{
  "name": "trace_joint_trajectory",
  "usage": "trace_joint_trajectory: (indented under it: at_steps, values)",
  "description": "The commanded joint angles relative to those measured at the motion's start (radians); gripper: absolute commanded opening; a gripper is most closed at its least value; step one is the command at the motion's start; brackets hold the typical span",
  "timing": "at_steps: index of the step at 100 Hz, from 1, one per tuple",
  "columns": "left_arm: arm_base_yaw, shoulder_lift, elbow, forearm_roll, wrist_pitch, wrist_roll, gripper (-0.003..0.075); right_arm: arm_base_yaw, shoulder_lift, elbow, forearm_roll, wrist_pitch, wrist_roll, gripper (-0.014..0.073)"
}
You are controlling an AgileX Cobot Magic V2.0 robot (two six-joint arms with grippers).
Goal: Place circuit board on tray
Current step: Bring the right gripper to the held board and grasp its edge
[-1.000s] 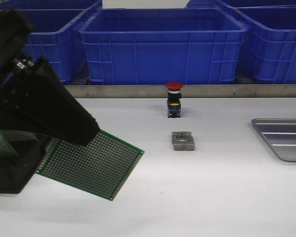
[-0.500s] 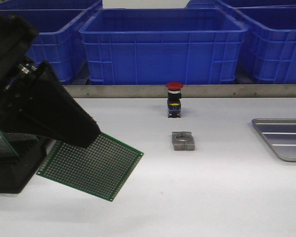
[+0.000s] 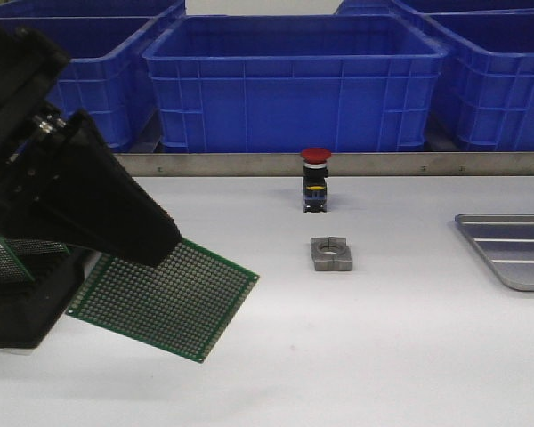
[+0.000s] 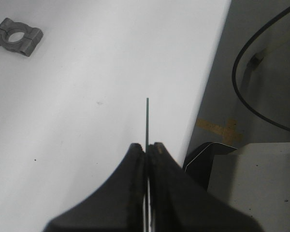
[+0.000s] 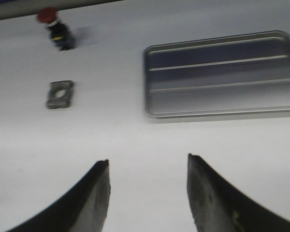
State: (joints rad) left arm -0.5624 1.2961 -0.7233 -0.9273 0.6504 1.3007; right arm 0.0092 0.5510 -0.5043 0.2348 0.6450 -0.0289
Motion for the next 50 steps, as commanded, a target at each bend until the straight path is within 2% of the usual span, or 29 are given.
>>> trace_joint_trajectory:
  at_steps: [1,25,50]
  values:
    - [-0.006,-0.021,-0.029,-0.049,-0.007,-0.005,-0.0020,0.090,0.053,-0.044,0.132,-0.079,-0.122,0.0442]
    - [-0.006,-0.021,-0.029,-0.049,-0.007,-0.005,-0.0020,0.408,0.212,-0.062,0.299,-0.130,-0.373,0.0442]
    - [-0.006,-0.021,-0.029,-0.049,-0.007,-0.005,-0.0020,0.616,0.374,-0.062,0.378,-0.298,-0.694,0.0442]
